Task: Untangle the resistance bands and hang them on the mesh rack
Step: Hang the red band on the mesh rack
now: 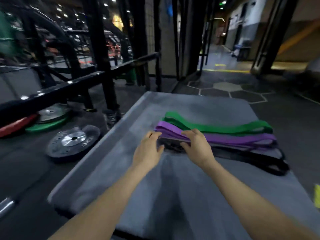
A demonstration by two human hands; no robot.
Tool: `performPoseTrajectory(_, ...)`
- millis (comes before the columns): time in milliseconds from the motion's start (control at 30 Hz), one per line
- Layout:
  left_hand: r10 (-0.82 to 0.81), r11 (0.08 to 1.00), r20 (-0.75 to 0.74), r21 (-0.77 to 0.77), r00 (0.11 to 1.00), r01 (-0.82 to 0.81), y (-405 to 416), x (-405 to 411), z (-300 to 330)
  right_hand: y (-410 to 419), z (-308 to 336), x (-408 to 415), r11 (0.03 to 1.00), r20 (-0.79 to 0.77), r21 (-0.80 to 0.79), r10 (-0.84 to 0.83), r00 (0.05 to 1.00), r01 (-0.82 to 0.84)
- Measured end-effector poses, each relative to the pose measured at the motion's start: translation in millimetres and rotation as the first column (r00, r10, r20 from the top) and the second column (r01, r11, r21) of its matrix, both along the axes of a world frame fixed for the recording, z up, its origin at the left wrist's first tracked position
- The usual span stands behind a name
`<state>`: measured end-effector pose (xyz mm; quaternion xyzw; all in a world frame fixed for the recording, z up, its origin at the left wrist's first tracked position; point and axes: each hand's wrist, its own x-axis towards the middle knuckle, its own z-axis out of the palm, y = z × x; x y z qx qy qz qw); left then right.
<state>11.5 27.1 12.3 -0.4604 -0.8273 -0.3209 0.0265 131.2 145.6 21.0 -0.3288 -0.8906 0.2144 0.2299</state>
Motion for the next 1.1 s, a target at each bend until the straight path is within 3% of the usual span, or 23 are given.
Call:
performPoseTrajectory(167, -0.027, 0.998, 0.042, -0.051, 0.999, 0.029, 47, -3, -29, 49, -37, 18, 0.995, 0.111, -0.029, -0.089, 0.990, 0.093)
performPoseTrajectory(333, -0.100, 0.988, -0.079, -0.125, 0.992, 0.090, 76, -12, -57, 80, -69, 29, 0.994, 0.223, 0.000, -0.106, 0.969, 0.109)
performPoseTrajectory(500, -0.246, 0.957, -0.190, -0.206, 0.950, 0.207, 100, -14, -70, 95, -83, 35, 0.995, 0.204, 0.055, -0.097, 0.974, 0.088)
performPoseTrajectory(633, -0.285, 0.937, -0.223, -0.270, 0.932, 0.222, 108, -19, -75, 100, -84, 39, 0.995, 0.161, 0.062, -0.092, 0.983, 0.083)
performPoseTrajectory(900, -0.312, 0.850, -0.195, -0.494, 0.930, 0.182, 124, -23, -68, 118, -78, 49, 0.994, 0.258, -0.024, -0.101, 0.961, 0.111)
performPoseTrajectory(1100, -0.278, 0.856, -0.207, -0.496, 0.938, 0.144, 130, -24, -66, 124, -79, 54, 0.992, 0.311, -0.021, -0.115, 0.943, 0.127)
